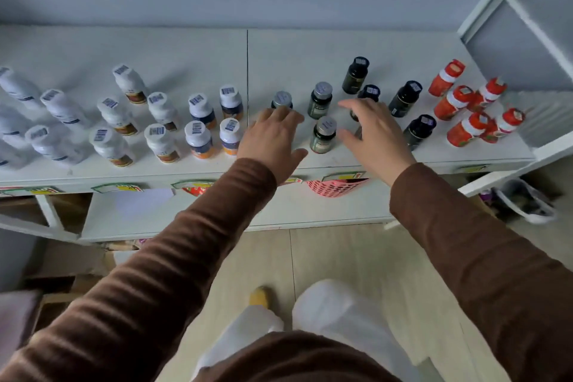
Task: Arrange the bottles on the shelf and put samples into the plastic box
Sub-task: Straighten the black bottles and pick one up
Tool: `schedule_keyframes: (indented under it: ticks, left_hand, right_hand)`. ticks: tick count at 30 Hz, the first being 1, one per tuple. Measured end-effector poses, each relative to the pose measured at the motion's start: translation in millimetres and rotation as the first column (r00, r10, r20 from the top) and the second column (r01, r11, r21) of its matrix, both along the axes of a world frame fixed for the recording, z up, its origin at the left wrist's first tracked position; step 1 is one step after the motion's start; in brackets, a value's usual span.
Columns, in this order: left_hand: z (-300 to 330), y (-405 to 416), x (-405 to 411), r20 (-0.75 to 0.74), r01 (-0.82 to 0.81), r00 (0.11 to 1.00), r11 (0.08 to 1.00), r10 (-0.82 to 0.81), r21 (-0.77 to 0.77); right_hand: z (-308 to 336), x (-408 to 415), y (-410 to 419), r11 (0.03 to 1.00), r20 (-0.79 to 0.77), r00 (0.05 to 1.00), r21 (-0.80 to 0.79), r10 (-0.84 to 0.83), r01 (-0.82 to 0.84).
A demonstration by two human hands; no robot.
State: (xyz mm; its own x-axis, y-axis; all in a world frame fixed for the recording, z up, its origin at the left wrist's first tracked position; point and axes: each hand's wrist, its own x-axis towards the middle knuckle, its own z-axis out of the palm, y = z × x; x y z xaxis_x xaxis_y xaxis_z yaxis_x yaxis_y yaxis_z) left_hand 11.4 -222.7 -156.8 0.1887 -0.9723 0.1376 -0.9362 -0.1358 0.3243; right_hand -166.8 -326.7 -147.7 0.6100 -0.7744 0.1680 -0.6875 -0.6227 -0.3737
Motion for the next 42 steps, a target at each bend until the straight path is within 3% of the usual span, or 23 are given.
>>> schedule_keyframes:
  ticks: [4, 7, 13, 17, 21, 24, 26, 28, 30, 32, 34, 36, 42]
  left_hand:
    - [0.8, -34.0, -19.4, -0.007, 0.015, 1.000, 0.999, -0.015, -0.029]
    - [-6.3, -52.8, -40.8, -0.010, 0.003, 1.000, 1.000, -0.003, -0.030]
    - [-27.6, -82.9, -102.6, -0.079, -0.107, 0.992, 0.993, 0.102, -0.058]
    - [-44.1, -97.5, -139.9, -0.194, -0.228, 0.956, 0.973, 0.219, -0.029]
    - [-66.0, -105.1, -157.0, -0.319, -0.386, 0.866, 0.920, 0.385, 0.062]
    - [-76.5, -108.5, -163.5, -0.412, -0.481, 0.775, 0.870, 0.479, 0.107]
    - [-75.6, -113.8, -167.4, -0.600, -0.514, 0.638, 0.847, 0.482, 0.134]
    - [-69.1, -120.0, -170.3, -0.855, -0.518, 0.378, 0.846, 0.355, 0.123]
    - [-59.7, -124.1, -169.8, -0.986, -0.524, 0.062, 0.846, 0.155, 0.101]
    - [-44.9, -127.3, -171.4, -0.952, -0.510, -0.303, 0.850, -0.032, 0.134]
    - [-32.4, -130.8, -173.8, -0.834, -0.442, -0.535, 0.886, -0.133, 0.142]
    - [-28.9, -133.9, -175.1, -0.775, -0.404, -0.608, 0.907, -0.171, 0.117]
    - [-23.7, -136.2, -176.5, -0.791, -0.382, -0.585, 0.922, -0.181, 0.072]
  right_hand:
    - [6.9, -23.4, -51.6, 1.000, -0.057, 0.998, -0.011, 0.024, -0.025]
    - [7.6, -40.8, -95.0, 0.990, -0.138, 0.980, 0.025, 0.143, -0.141]
    - [-12.2, -59.6, -158.1, 0.840, -0.352, 0.762, 0.215, 0.543, -0.499]
    - [-28.0, -61.2, -176.9, 0.762, -0.311, 0.699, 0.185, 0.644, -0.621]
    - [-36.3, -54.2, -187.0, 0.715, -0.288, 0.657, 0.196, 0.696, -0.671]
    - [-28.9, -51.6, -197.3, 0.691, -0.137, 0.686, 0.293, 0.714, -0.661]
    - [-16.1, -48.2, -205.7, 0.686, 0.011, 0.742, 0.372, 0.670, -0.625]
    - [-3.1, -43.2, -209.0, 0.655, 0.107, 0.775, 0.470, 0.623, -0.592]
    - [5.3, -37.8, -207.8, 0.612, 0.216, 0.824, 0.577, 0.524, -0.541]
    - [12.9, -34.1, -205.9, 0.611, 0.258, 0.850, 0.603, 0.459, -0.513]
    - [21.6, -31.3, -201.6, 0.597, 0.279, 0.835, 0.595, 0.475, -0.538]
    - [29.7, -29.4, -196.9, 0.567, 0.311, 0.807, 0.586, 0.502, -0.579]
    - [43.2, -31.2, -195.2, 0.633, 0.265, 0.766, 0.440, 0.586, -0.637]
